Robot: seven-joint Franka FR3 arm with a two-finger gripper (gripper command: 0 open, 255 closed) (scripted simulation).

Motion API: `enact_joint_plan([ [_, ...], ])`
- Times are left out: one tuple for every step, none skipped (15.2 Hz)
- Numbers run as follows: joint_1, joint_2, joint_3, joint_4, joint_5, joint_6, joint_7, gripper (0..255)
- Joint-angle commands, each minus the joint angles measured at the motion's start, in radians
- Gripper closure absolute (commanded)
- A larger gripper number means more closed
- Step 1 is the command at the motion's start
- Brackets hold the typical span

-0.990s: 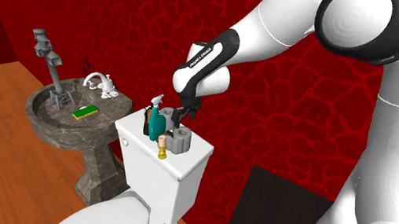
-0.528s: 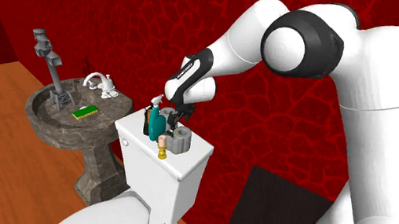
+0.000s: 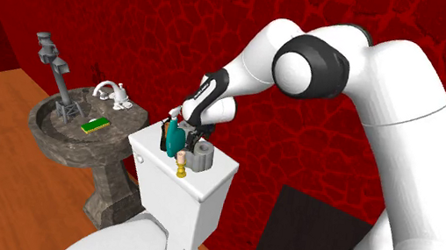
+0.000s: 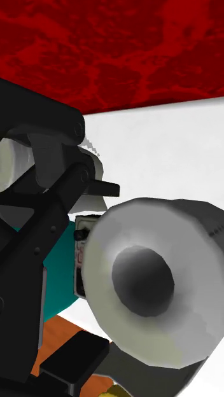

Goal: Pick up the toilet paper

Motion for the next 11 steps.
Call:
enact_joint_plan([
  [-0.006,0.032,0.008,0.016,0.006,0.017,-0.005,0],
  [-0.006,0.032,0.008,0.016,0.006,0.018,-0.005,0],
  [-0.006,0.032,0.008,0.016,0.006,0.017,-0.005,0],
  [-0.006,0.032,0.008,0.015,0.006,0.018,-0.005,255],
  [-0.005,0.031,0.008,0.014,0.006,0.017,-0.004,255],
  [-0.005,0.029,0.008,0.013,0.006,0.017,-0.004,255],
  [-0.005,0.029,0.008,0.013,0.006,0.017,-0.004,255],
  [-0.005,0.028,0.007,0.013,0.006,0.016,-0.004,255],
  [-0.005,0.029,0.007,0.014,0.006,0.016,-0.004,255],
  [-0.005,0.029,0.007,0.014,0.006,0.016,-0.004,255],
  [-0.004,0.029,0.007,0.015,0.005,0.015,-0.003,255],
])
